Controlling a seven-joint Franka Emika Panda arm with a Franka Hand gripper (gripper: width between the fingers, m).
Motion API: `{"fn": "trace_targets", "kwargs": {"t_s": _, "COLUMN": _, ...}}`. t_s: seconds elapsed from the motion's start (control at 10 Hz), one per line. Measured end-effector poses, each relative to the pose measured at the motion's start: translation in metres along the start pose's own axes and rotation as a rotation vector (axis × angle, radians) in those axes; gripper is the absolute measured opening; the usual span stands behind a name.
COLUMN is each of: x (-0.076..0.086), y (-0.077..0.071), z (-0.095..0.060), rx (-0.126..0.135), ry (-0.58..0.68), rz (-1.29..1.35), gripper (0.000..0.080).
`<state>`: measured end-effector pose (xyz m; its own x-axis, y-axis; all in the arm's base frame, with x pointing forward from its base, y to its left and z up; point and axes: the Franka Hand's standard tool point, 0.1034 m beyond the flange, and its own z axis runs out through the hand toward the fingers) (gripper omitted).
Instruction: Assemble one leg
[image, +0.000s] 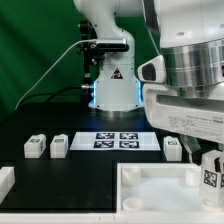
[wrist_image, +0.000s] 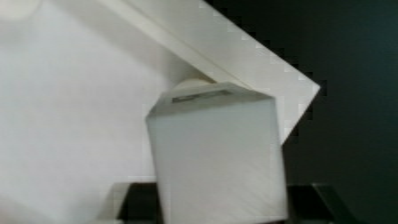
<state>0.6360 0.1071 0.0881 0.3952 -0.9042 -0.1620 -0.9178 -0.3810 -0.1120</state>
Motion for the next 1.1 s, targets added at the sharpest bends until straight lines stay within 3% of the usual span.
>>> {"fn": "trace_targets", "kwargs": {"t_s": 0.1, "x": -0.0018, "y": 0.0014, "z": 0.0007, "rx": 0.028, "ry": -0.024, "rz": 0.244, "gripper": 0.0295}}
{"fn": "trace_targets", "kwargs": {"t_s": 0.2, "x": -0.0029, "y": 0.0028, "z": 0.0007, "rx": 0.032, "ry": -0.044, "rz": 0.349, "gripper": 0.0295}}
{"fn": "trace_targets", "kwargs": {"t_s": 0.3, "x": -0.0061, "y": 0.003, "z": 0.0007, "rx": 0.019, "ry": -0.056, "rz": 0.409, "gripper": 0.0295}}
{"fn": "trace_targets", "kwargs": {"t_s": 0.5, "x": -0.0048, "y": 0.0027, "z": 0.0005, "rx": 0.019, "ry": -0.055, "rz": 0.589, "gripper": 0.0295}}
{"fn": "trace_targets", "kwargs": {"t_s": 0.7, "x": -0.0042, "y": 0.003, "z": 0.0006, "rx": 0.02, "ry": -0.054, "rz": 0.573, "gripper": 0.0295}}
{"fn": "trace_targets", "kwargs": {"t_s": 0.8, "x": -0.0046, "y": 0.0032, "z": 0.0012, "rx": 0.02, "ry": -0.053, "rz": 0.529, "gripper": 0.0377}}
{"fn": "trace_targets", "kwargs": {"t_s": 0.9, "x": -0.0054, "y": 0.0039, "z": 0.0017, "rx": 0.013, "ry": -0.053, "rz": 0.504, "gripper": 0.0377}}
{"fn": "trace_targets", "kwargs": {"t_s": 1.0, "x": -0.008, "y": 0.0049, "z": 0.0008, "rx": -0.022, "ry": -0.06, "rz": 0.328, "gripper": 0.0556}}
{"fn": "trace_targets", "kwargs": {"t_s": 1.1, "x": -0.0064, "y": -0.0007, "z": -0.0043, "rx": -0.047, "ry": -0.049, "rz": 0.051, "gripper": 0.063}}
